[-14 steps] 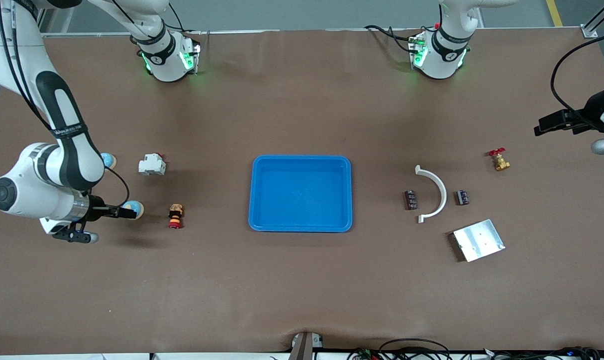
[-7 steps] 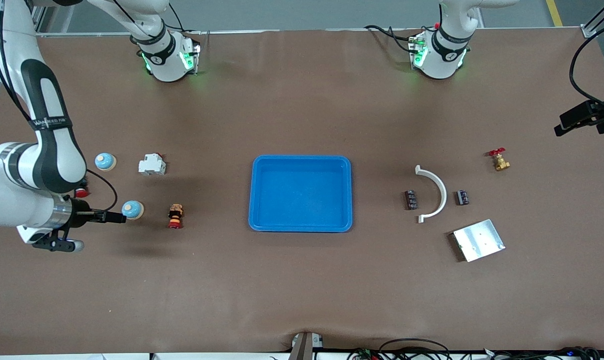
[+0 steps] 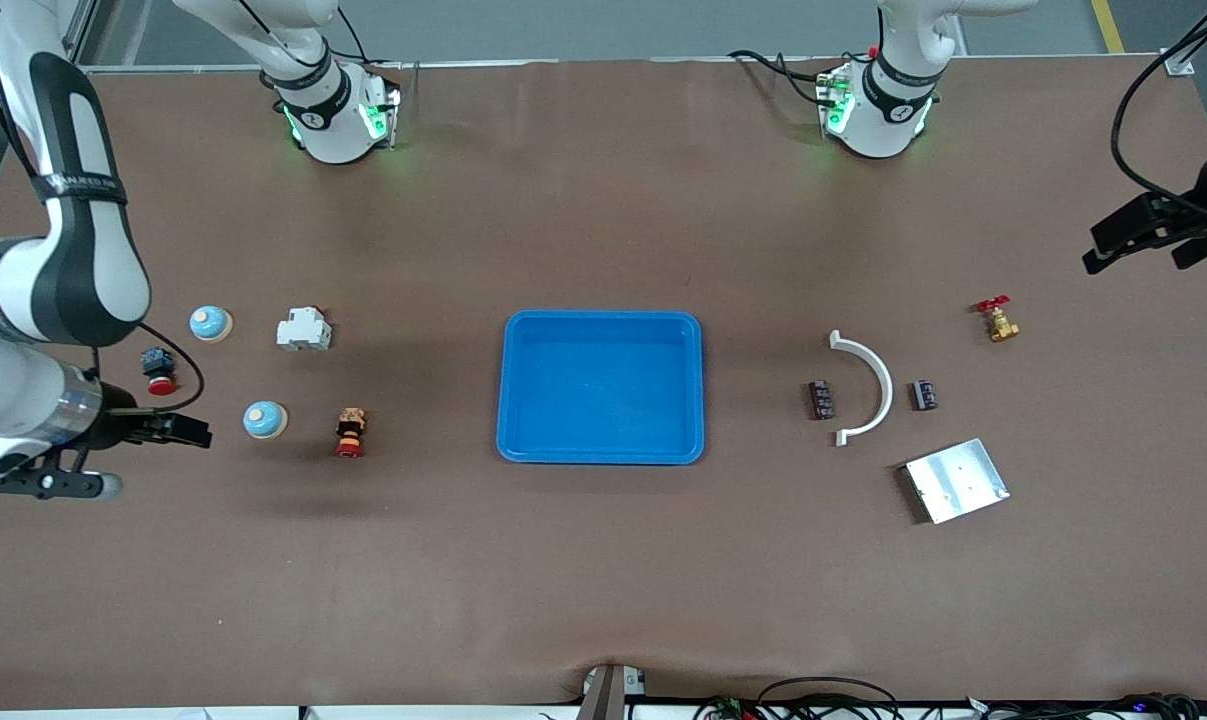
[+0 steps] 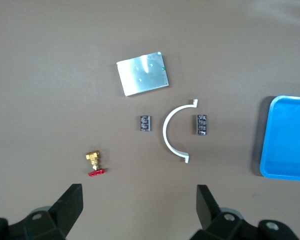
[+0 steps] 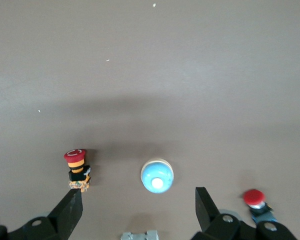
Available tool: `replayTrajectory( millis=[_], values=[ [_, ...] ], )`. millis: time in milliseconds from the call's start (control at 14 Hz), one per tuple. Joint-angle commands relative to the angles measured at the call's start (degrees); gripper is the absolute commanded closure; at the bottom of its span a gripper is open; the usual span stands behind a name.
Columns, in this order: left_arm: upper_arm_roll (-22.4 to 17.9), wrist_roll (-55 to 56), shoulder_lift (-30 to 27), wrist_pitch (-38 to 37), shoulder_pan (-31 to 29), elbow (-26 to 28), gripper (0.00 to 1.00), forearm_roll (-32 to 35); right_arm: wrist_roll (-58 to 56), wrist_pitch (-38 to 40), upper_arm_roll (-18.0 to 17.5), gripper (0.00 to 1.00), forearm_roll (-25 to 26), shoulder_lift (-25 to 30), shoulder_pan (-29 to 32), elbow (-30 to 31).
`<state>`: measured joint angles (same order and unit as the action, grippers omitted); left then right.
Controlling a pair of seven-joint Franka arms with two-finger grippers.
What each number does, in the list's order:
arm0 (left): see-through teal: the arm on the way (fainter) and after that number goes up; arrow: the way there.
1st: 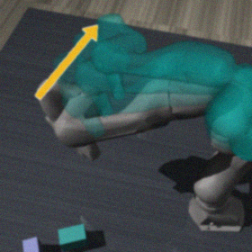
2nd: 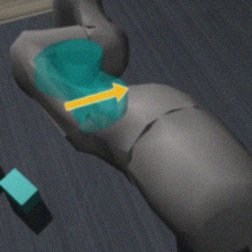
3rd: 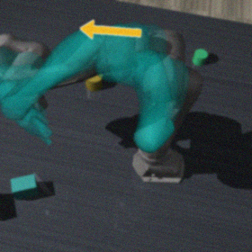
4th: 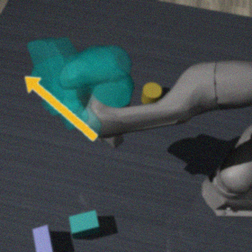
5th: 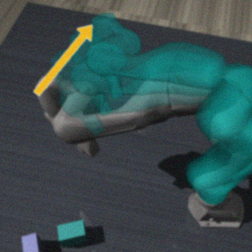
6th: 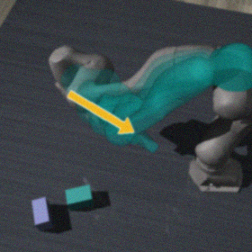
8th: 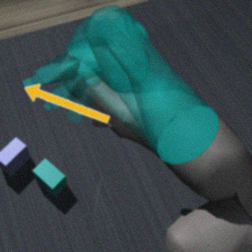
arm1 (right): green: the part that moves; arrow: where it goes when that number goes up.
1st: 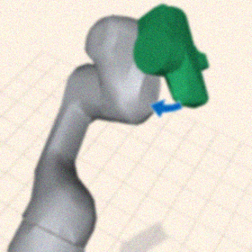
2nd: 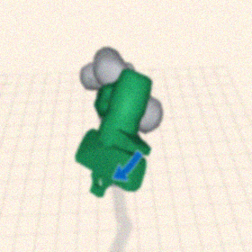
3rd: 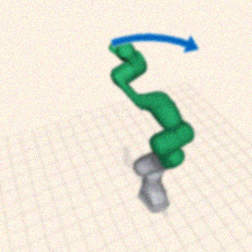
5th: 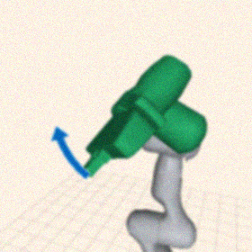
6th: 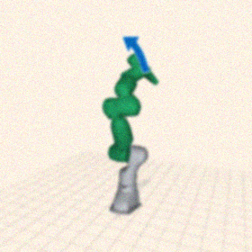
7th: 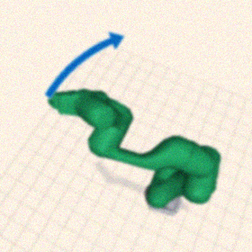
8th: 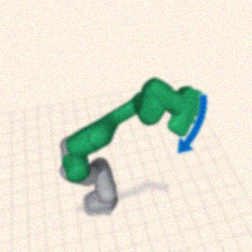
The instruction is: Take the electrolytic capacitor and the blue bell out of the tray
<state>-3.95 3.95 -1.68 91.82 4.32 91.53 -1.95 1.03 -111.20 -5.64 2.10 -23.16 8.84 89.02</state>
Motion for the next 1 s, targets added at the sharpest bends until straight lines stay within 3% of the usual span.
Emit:
replayTrajectory(
  millis=[0,214,428,927],
  values=[
    [0.61,1.68,2.46,-0.50,-0.02,-1.71,0.00,0.54,-3.04,5.89,0.01,0.00,1.15,4.43,0.74,-1.65],
    [0.70,1.59,1.68,-0.76,-0.02,-2.06,0.00,0.98,-4.46,11.52,-0.07,0.00,0.89,5.84,4.16,-5.07],
    [0.70,1.50,1.68,-1.29,-0.19,-2.15,0.00,0.98,-4.90,12.06,-0.08,0.00,1.06,7.24,4.26,-7.18],
    [0.79,0.45,1.68,-2.34,-0.37,-2.06,0.00,0.90,-4.73,17.67,-0.60,0.00,0.27,12.16,3.82,-7.46]
  ],
)
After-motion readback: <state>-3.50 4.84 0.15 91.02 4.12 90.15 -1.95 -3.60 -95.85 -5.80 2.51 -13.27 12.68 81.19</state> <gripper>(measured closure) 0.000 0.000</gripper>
